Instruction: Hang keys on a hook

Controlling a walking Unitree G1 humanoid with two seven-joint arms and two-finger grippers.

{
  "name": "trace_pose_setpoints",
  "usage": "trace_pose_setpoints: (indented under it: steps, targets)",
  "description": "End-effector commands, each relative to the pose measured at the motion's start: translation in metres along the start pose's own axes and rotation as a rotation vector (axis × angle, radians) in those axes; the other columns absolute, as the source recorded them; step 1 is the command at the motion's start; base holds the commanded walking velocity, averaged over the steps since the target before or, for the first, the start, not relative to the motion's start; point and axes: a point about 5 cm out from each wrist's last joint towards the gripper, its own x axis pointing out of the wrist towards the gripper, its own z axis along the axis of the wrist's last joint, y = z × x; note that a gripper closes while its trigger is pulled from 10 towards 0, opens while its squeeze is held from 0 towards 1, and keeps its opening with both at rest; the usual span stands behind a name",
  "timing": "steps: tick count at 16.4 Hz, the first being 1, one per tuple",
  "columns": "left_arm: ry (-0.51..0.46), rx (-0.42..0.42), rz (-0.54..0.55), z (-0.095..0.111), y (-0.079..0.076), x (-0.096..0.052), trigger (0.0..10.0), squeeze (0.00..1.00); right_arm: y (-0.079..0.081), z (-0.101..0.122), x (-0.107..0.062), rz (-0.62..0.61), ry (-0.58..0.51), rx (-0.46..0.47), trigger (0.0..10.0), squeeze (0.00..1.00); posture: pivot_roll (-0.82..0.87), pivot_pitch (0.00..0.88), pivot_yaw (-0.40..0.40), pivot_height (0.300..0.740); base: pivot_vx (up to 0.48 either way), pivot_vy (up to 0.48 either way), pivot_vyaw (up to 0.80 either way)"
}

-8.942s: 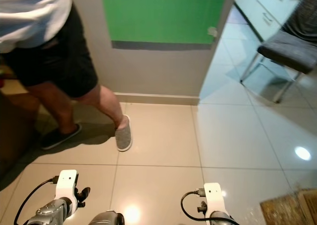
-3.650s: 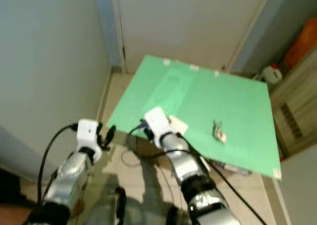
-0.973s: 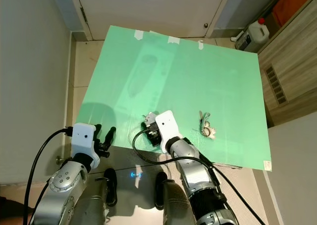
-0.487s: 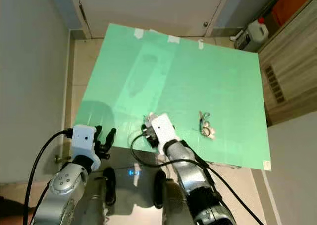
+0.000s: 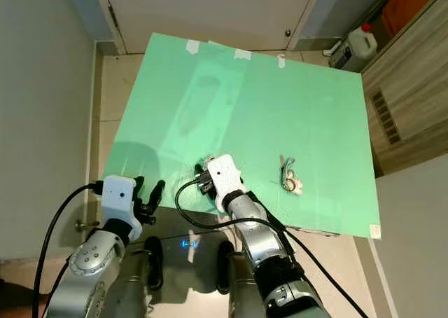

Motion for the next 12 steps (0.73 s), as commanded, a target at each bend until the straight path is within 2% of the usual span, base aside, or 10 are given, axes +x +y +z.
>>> trace_pose_setpoints:
  steps: [1,5,12]
  targets:
    - [0.021,-0.003,0.001,-0.004,-0.004,-0.005,10.0,0.0,-0.001,-0.009,-0.003,-0.003,0.028,0.015,0.0,0.0,0.17,0.387,-0.099,0.74,0.0,0.0,0.0]
    - [0.021,0.004,-0.001,-0.003,-0.005,-0.007,10.0,0.0,0.004,-0.013,0.001,-0.005,0.04,0.01,0.0,0.0,0.19,0.4,-0.098,0.74,0.0,0.0,0.0]
    - [0.017,0.012,0.012,-0.001,-0.004,-0.011,10.0,0.0,0.008,-0.003,0.014,-0.013,0.018,-0.012,0.0,0.0,0.21,0.409,-0.107,0.74,0.0,0.0,0.0]
